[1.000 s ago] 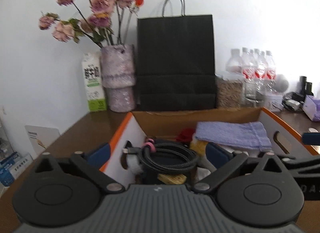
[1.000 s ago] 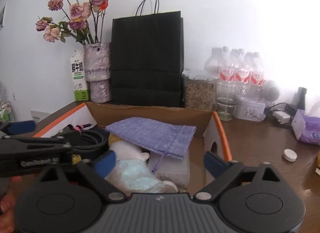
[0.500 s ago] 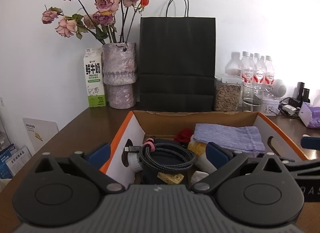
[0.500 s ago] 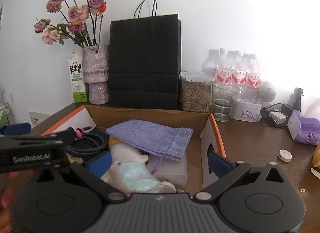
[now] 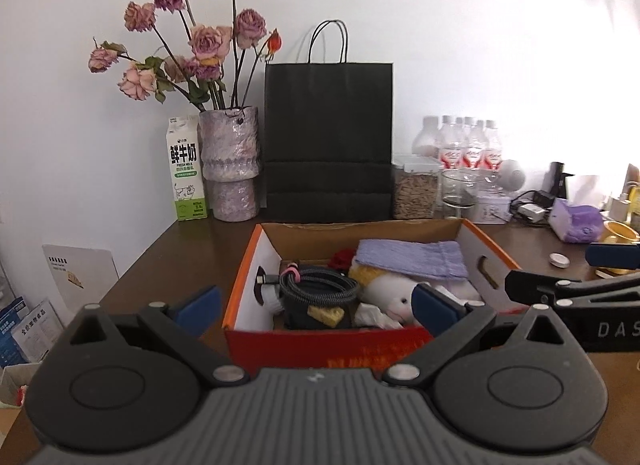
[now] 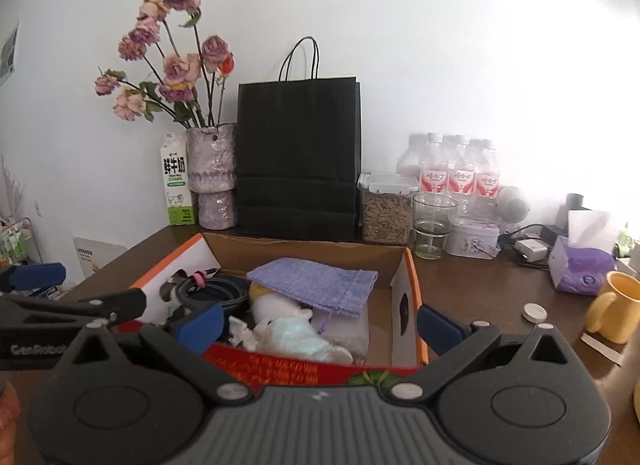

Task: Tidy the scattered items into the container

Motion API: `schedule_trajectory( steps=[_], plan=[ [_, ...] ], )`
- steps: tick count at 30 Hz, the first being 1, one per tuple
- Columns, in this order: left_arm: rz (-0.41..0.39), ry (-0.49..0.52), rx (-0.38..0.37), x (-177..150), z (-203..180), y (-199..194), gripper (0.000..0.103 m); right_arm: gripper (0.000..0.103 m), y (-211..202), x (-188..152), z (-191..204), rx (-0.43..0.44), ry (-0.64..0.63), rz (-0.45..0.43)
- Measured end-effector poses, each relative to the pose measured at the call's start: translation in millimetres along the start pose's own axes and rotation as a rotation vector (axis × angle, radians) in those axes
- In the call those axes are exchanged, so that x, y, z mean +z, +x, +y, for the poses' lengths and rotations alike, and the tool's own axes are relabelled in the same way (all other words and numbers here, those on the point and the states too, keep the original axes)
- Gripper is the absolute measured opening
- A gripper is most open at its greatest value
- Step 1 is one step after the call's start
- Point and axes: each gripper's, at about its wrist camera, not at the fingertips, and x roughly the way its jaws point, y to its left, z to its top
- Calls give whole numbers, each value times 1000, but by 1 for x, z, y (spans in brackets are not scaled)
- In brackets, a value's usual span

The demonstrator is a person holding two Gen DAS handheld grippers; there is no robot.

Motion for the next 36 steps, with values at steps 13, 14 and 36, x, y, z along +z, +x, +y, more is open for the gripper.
schedule_trajectory(
  steps=[13, 14, 36],
  plan=[
    [34, 19, 18, -37, 1, -89, 103, 103, -81, -44, 16, 22, 64, 45],
    [42, 12, 23, -41, 1, -93, 103, 103, -87, -49, 17, 18, 65, 52],
    [48, 3, -22, -74, -4, -136, 103, 103, -118, -83, 31, -47, 34, 108]
  ],
)
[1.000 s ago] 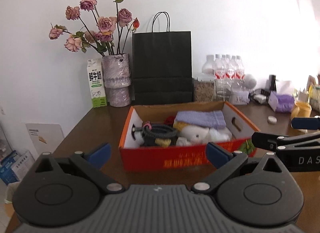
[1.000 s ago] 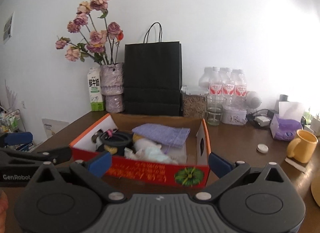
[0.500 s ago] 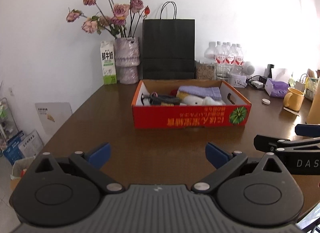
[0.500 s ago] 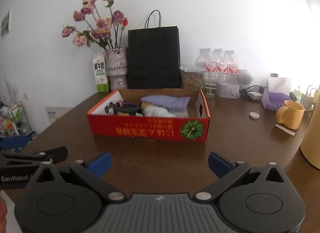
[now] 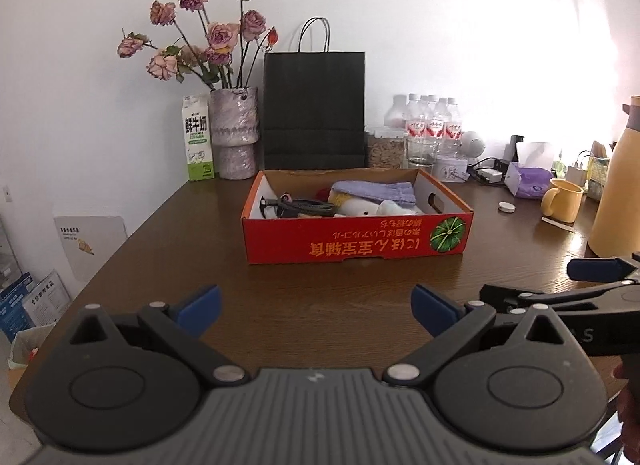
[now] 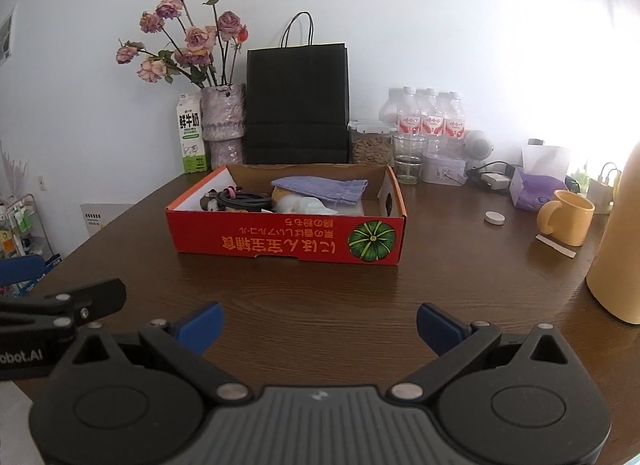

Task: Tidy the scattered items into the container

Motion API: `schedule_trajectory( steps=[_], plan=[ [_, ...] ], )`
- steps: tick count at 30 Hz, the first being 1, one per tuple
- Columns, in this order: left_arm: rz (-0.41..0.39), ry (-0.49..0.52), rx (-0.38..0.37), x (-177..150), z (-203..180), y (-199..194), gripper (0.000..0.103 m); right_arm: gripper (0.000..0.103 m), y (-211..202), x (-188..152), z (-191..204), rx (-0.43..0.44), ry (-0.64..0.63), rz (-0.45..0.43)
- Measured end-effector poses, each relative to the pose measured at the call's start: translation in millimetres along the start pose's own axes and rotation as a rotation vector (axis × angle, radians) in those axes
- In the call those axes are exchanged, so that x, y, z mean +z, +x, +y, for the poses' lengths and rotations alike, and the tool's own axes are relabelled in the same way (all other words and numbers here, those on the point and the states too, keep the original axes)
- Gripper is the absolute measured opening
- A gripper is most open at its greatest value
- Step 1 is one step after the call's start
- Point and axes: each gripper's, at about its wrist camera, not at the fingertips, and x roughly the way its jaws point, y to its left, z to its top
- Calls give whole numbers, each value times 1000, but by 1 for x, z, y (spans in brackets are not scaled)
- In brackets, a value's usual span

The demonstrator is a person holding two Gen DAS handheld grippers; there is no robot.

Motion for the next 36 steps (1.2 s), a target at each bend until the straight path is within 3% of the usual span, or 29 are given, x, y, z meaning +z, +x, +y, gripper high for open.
schedule_trajectory(
  steps=[7, 36],
  plan=[
    [14, -20, 30, 1, 5, 3, 103, 103, -2, 0, -1, 12, 3, -9],
    [21, -14, 37, 2, 6, 3, 103, 103, -3, 1, -2, 15, 8, -14]
  ],
)
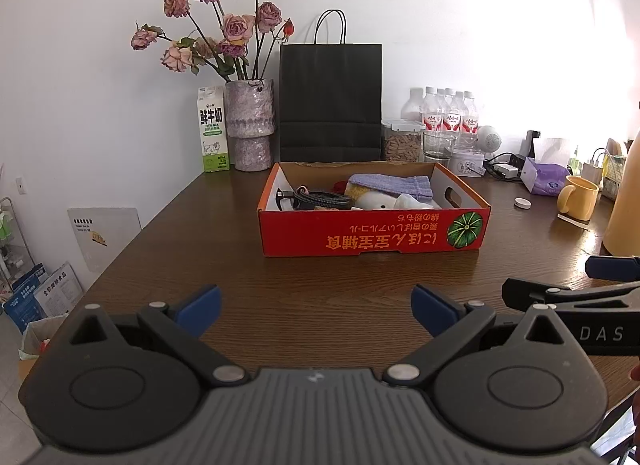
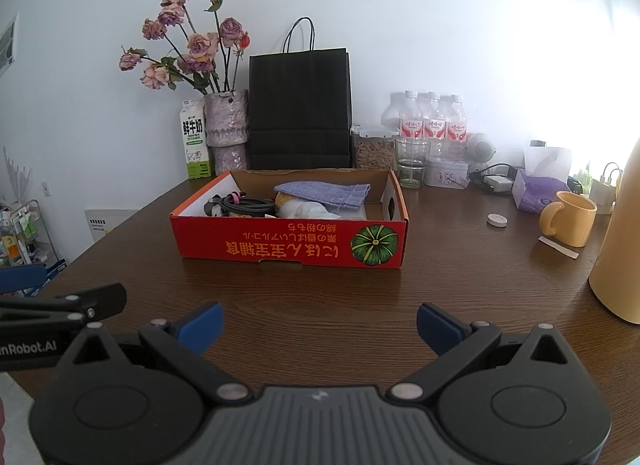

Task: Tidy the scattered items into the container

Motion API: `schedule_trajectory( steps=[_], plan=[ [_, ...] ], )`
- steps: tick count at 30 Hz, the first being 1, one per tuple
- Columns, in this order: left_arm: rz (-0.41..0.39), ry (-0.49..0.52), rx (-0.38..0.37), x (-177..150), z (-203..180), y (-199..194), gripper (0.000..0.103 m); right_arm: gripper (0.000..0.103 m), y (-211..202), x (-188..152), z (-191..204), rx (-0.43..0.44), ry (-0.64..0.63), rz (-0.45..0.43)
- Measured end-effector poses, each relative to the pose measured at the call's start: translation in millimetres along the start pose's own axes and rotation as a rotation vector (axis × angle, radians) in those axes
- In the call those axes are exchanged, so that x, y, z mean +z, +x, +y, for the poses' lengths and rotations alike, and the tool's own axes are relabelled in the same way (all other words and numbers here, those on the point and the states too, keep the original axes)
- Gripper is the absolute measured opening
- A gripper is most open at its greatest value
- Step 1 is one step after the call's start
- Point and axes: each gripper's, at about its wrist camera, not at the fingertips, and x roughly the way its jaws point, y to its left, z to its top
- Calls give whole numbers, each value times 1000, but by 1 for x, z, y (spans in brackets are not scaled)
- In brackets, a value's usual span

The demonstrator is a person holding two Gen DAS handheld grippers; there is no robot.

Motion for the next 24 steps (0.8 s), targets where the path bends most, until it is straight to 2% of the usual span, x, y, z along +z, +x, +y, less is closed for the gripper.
schedule_trajectory(
  steps=[24],
  plan=[
    [5, 7, 6, -2, -2, 1, 103, 103, 0, -1, -2, 3, 8, -2]
  ],
)
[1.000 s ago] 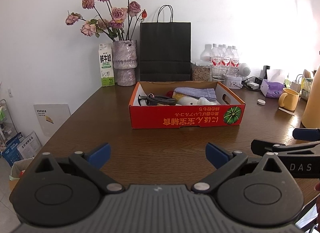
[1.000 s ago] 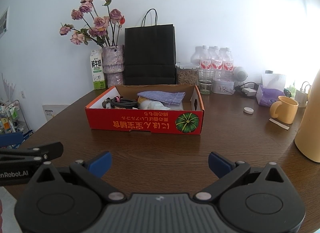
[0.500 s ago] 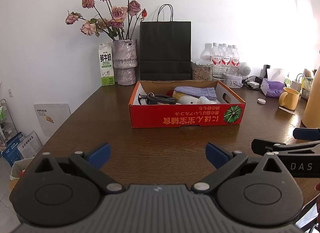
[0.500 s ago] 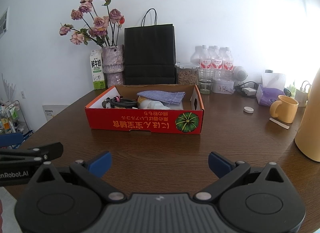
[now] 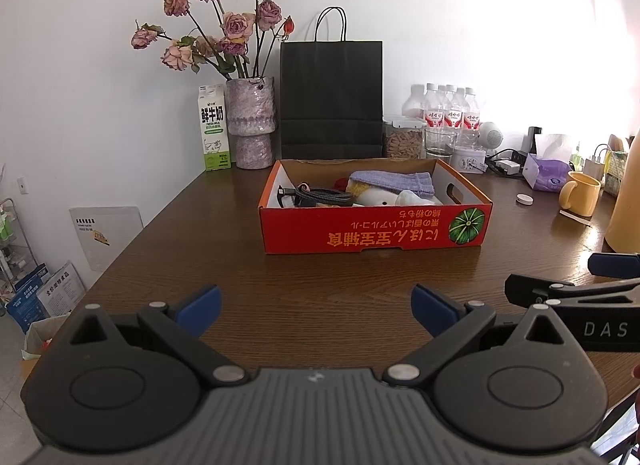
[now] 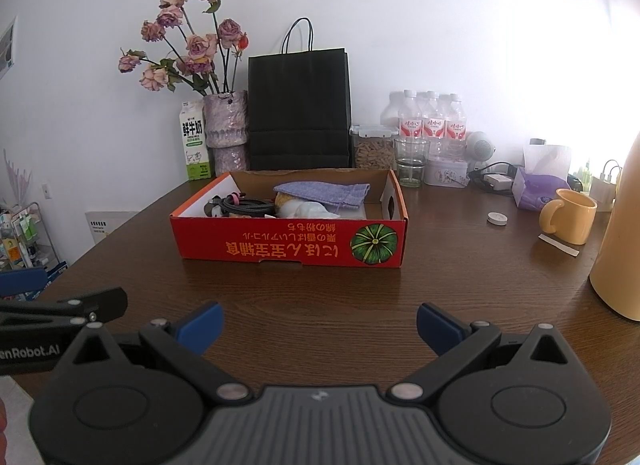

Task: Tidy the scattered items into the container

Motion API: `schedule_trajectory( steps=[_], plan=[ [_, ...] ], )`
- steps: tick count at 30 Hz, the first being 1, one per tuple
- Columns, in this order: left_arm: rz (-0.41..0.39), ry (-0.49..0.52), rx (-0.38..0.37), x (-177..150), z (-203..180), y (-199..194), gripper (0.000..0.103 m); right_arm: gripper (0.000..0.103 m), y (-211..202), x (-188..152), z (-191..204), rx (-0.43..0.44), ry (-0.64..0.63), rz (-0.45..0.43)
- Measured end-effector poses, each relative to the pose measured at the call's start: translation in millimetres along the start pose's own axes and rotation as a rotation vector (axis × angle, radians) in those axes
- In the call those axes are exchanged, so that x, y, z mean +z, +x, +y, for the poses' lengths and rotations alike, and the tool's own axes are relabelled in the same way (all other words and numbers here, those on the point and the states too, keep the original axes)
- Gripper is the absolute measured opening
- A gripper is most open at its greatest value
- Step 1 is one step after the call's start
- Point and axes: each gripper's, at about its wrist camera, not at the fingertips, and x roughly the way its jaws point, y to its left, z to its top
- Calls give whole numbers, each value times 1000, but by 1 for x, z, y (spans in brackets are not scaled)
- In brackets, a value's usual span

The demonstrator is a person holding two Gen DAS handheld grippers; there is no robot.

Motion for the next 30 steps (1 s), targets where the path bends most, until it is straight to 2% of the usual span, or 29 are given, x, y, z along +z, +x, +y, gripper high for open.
schedule_trajectory(
  steps=[30],
  plan=[
    [14, -6, 4, -3, 1, 2, 103, 103, 3, -4, 0, 1, 1, 5]
  ],
)
